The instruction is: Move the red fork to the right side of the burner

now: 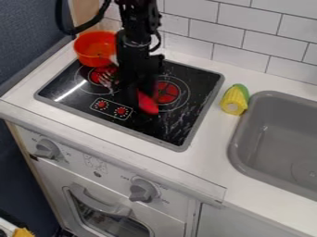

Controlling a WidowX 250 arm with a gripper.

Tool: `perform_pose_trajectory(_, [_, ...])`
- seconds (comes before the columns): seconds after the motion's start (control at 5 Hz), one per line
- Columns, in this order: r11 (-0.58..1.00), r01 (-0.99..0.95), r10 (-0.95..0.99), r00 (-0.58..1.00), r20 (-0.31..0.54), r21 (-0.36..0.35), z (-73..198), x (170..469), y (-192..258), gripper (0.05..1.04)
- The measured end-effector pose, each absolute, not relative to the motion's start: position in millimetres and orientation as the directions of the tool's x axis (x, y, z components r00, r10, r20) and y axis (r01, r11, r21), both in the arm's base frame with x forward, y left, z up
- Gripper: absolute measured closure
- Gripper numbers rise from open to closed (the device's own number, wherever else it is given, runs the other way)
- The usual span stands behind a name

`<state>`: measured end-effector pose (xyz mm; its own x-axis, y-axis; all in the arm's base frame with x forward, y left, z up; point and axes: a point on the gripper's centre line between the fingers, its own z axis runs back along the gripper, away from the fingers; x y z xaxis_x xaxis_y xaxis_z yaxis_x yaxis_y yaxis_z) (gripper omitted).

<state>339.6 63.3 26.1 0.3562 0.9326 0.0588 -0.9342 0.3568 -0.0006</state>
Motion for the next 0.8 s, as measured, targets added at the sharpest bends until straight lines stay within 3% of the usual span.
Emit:
perform_pose_trajectory(0.4, [0.504,-0.862,0.864,0.503,0.032,-0.058,46.9,322.4,37.7,0.678])
perform_pose_trajectory(0.8, [0.632,-0.752,0.771,0.633,0.064,-0.187,82.4,288.2,22.4,0.678])
